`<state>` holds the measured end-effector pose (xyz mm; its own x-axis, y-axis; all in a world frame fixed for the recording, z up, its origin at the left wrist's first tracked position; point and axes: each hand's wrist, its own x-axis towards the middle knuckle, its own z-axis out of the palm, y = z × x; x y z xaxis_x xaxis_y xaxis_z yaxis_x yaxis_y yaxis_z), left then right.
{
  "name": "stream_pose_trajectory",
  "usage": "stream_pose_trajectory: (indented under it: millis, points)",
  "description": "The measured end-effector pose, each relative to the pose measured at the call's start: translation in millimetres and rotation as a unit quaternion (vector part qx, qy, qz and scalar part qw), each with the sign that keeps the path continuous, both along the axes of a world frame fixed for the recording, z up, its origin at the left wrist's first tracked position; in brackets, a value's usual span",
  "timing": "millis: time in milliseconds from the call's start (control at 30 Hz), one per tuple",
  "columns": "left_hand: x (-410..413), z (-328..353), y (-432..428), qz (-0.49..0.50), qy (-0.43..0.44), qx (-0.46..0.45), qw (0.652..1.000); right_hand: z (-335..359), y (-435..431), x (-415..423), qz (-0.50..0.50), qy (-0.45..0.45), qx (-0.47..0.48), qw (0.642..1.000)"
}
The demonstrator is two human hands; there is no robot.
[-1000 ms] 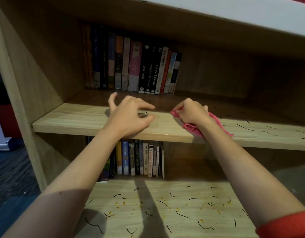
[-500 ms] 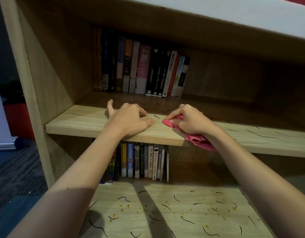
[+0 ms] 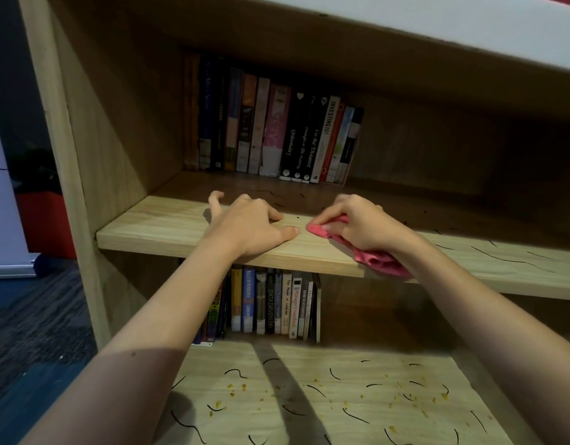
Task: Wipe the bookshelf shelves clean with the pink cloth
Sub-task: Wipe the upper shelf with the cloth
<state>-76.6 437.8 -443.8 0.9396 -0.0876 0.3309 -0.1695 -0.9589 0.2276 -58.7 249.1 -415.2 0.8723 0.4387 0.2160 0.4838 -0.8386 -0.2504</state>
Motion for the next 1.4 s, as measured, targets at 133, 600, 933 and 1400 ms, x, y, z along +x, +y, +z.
stream_pose_trajectory:
  millis: [133,600,933,1400]
  points:
    - [0.6,-1.2,-1.0,0.000,0.002,-0.002,1.000,5.5,6.6,6.3,0.005,0.028,0.021,0.999]
    - [1.4,-2.0,0.1,-0.004,0.001,-0.021,1.000,2.4,22.5,24.5,-0.011,0.011,0.022,1.000]
    - [0.2,-0.8,0.9,0.000,0.005,-0.015,1.000,1.4,19.7,17.7,-0.030,-0.002,-0.007,1.000]
    - [-2.1,-0.7,1.3,-0.012,0.006,-0.040,0.999,5.6,21.0,19.8,-0.034,0.015,0.013,0.999]
